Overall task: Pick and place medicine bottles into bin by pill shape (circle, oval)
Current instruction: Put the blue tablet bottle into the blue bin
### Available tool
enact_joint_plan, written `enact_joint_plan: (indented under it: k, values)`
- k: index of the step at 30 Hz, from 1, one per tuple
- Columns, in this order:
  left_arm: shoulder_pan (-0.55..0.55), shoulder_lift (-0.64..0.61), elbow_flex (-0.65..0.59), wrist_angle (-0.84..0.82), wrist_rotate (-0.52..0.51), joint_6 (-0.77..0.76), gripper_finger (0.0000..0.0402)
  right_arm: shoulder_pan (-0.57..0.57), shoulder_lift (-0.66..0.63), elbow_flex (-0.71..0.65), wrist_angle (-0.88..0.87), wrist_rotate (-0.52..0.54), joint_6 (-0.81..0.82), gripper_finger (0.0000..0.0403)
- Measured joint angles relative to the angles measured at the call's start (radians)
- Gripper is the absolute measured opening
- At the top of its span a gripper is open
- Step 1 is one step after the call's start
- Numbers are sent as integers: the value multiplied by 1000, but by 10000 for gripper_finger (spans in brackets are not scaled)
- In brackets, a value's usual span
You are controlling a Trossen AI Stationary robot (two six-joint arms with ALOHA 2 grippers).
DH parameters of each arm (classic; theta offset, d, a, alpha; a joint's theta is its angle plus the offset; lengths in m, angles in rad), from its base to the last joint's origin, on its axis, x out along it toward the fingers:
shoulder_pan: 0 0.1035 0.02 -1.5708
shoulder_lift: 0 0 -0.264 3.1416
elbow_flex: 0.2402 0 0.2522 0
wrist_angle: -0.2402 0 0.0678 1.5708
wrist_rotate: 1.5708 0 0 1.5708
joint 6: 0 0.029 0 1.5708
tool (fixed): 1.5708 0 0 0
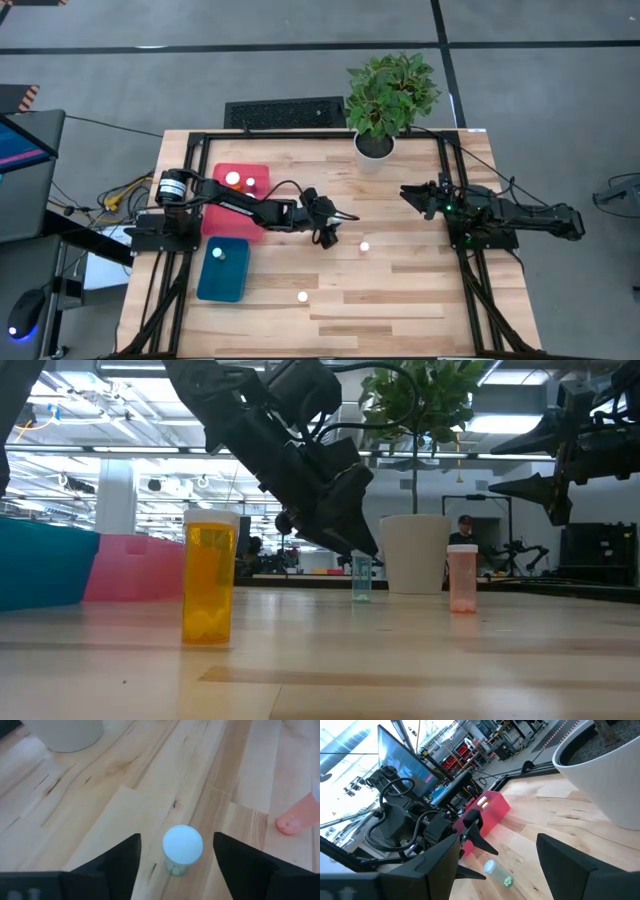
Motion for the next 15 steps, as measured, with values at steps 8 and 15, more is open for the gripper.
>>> enact_joint_plan:
  k: [8,15]
  values:
    - [7,0,0,-12,13,3,182,0,0,0,0,0,1,276]
    - [15,0,0,-22,16,3,143,0,0,0,0,0,1,276]
